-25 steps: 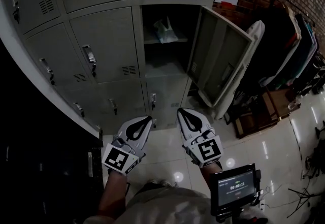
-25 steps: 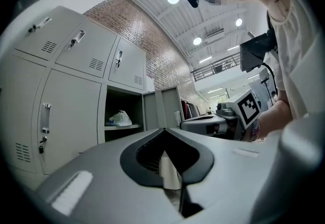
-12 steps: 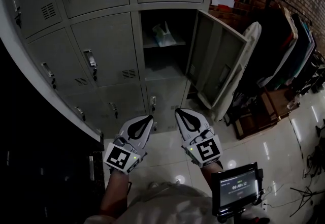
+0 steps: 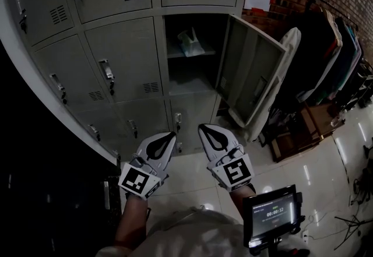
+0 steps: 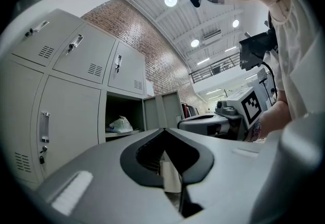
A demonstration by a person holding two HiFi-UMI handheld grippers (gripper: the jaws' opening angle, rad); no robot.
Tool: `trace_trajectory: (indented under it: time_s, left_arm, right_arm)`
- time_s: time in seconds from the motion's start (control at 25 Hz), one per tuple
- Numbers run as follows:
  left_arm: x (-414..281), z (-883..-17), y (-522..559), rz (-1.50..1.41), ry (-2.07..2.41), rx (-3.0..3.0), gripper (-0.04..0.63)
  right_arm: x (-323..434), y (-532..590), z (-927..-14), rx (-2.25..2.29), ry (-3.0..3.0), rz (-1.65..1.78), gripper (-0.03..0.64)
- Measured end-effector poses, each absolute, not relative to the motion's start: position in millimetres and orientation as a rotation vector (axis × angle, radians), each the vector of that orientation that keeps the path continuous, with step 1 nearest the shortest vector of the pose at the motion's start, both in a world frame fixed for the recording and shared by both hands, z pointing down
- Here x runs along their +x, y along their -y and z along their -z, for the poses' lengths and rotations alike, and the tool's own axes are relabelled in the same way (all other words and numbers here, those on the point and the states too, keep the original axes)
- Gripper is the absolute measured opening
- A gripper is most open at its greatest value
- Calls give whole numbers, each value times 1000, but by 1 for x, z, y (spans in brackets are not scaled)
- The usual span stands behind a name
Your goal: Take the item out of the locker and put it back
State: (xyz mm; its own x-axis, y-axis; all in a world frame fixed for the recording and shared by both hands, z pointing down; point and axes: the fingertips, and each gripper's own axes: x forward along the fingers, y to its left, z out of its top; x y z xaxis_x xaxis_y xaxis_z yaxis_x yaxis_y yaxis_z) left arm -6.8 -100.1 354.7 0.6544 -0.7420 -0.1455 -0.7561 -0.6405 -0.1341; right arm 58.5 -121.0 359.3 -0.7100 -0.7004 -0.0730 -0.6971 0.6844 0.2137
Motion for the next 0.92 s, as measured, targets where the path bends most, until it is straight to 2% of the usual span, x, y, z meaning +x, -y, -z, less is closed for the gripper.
trace_trajectory:
  time_s: [0.92]
  left_arm:
    - [-18, -355, 97, -108, -1187, -2709, 0]
  right_arm:
    - [51, 122, -367, 1252, 2796, 331, 0]
